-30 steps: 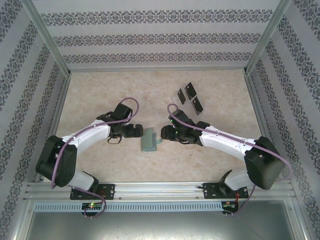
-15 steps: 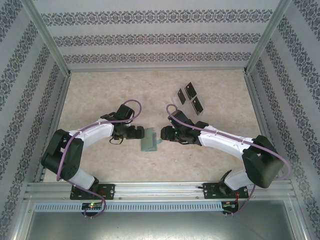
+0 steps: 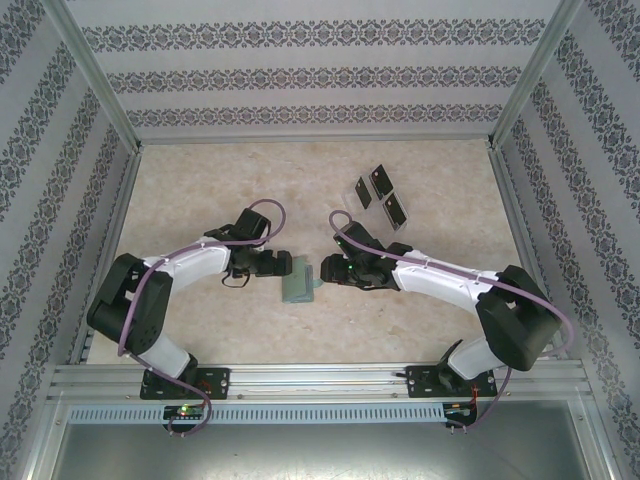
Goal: Put the credit cards into the card holder
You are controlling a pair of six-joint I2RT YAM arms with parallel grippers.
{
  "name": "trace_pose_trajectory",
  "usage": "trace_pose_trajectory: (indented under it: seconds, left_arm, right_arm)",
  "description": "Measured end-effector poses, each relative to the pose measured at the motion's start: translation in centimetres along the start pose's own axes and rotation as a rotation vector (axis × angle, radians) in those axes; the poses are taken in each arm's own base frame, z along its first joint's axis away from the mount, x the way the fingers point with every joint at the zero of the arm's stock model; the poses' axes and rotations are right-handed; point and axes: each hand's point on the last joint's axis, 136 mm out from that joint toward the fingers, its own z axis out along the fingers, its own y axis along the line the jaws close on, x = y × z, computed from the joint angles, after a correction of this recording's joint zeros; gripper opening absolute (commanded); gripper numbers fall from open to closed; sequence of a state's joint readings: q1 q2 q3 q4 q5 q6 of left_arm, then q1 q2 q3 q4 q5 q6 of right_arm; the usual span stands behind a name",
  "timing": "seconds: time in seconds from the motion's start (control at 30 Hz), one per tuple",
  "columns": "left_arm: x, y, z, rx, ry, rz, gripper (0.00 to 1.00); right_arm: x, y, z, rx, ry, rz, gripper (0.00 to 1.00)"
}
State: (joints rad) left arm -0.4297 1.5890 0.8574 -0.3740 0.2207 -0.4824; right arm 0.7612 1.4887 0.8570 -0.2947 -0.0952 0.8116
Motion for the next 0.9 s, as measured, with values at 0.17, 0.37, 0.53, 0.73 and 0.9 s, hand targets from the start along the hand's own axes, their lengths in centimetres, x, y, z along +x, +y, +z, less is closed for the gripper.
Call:
trace_pose_trajectory:
  seconds: [0.17,0.37,0.53,0.73,0.9]
  left_arm:
    - [0.0,0.3,0.4,-0.008,-0.003,-0.001,1.00]
    - [0.0,0.3,0.5,-0.018,-0.010,-0.002,1.00]
    - [0.2,0.2,0.7,-0.053,-0.023,0.023,1.00]
    - [0.4,0.4,1.0,-0.115,-0.043,0.060,1.00]
    - [0.4,0.5,1.1,-0.137,-0.051,0.069,1.00]
  right_arm:
    - [0.2,-0.2,0.4,0.008,0.012,0.001,0.48]
    - [0.3,-0.3,1.2,0.019,0.029,0.002,0.45]
    - [-0.4,0.6,1.3,0.008,0.021,-0.008,0.44]
    - [-0.4,1.1,1.6,0.017,0.029,-0.023,0.43]
    - [0.3,0.8,1.9,0.040,0.051,-0.040,0.37]
